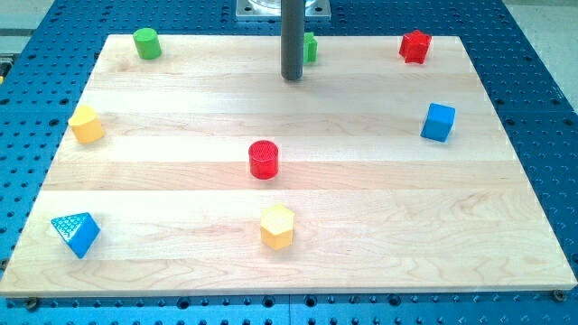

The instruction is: Move the red circle diagonal to the heart

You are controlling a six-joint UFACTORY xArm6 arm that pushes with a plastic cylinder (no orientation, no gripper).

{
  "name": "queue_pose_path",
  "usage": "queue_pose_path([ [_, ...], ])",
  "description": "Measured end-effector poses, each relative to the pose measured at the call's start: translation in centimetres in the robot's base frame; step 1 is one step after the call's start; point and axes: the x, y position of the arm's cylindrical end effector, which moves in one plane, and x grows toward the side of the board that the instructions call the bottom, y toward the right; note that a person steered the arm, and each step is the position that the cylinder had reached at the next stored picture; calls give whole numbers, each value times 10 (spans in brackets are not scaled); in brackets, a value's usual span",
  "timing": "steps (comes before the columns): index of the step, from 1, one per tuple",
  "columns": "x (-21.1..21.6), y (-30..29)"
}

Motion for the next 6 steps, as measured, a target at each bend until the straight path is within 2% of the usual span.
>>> queue_pose_path([
  [1,44,44],
  [2,45,45],
  [3,93,42],
  [4,164,41],
  [5,178,-4],
  [6,171,-55],
])
